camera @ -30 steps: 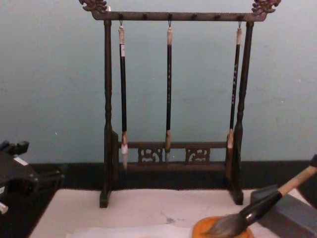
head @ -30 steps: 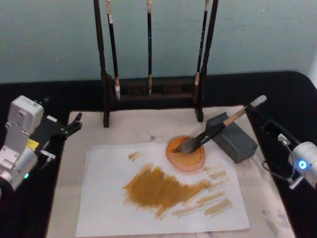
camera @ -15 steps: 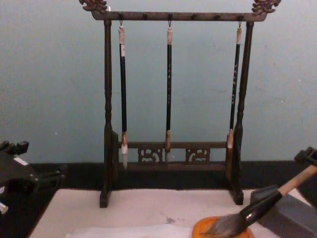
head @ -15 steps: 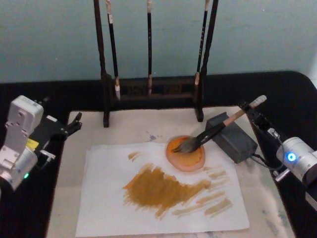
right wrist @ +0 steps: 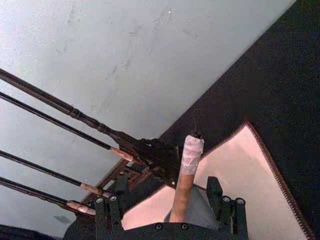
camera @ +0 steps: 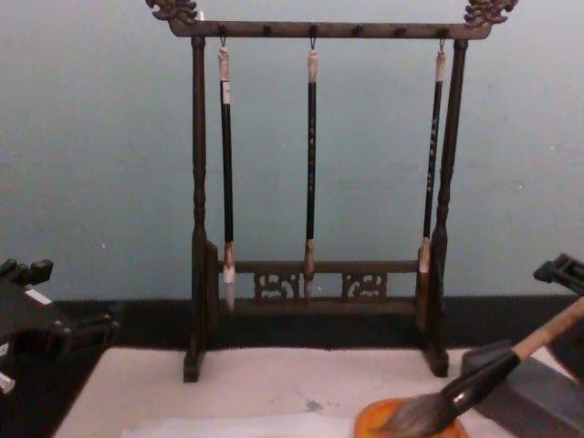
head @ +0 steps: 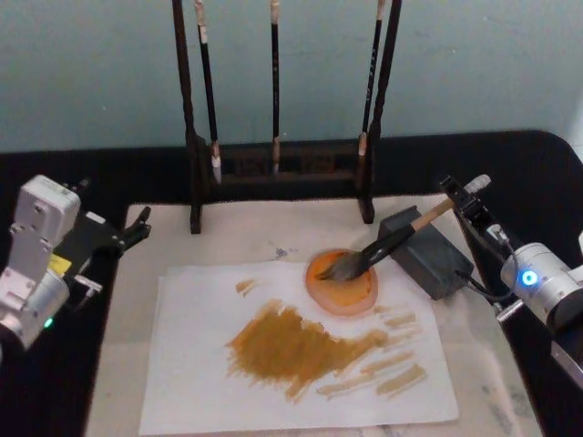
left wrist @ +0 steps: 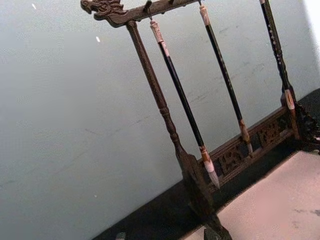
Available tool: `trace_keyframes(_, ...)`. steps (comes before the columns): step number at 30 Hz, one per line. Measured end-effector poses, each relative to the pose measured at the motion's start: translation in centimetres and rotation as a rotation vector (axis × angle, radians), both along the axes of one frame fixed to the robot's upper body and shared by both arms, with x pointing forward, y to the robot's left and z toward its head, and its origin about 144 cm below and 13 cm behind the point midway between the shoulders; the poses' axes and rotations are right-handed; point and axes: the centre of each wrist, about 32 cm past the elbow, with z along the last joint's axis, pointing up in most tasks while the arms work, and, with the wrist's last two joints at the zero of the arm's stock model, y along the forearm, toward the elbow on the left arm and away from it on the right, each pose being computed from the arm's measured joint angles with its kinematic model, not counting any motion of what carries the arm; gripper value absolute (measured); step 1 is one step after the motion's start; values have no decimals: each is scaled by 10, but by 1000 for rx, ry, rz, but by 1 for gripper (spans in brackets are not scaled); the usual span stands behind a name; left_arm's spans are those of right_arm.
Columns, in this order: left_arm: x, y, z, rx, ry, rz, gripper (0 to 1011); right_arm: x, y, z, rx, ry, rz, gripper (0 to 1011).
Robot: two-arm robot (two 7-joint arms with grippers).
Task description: Pick up the brush from the inkstone, write on the paper, then place the brush back to its original position.
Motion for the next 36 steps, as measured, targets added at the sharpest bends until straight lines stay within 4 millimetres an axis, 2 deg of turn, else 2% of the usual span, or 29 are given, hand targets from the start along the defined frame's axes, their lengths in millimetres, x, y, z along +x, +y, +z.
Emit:
trace_keyframes(14,0,0,0,0,0,0,1009,-1,8,-1,44,18,-12,1000)
trace_keyframes(36,0,0,0,0,0,0,1010,1,9,-6,43,35,-25,1000)
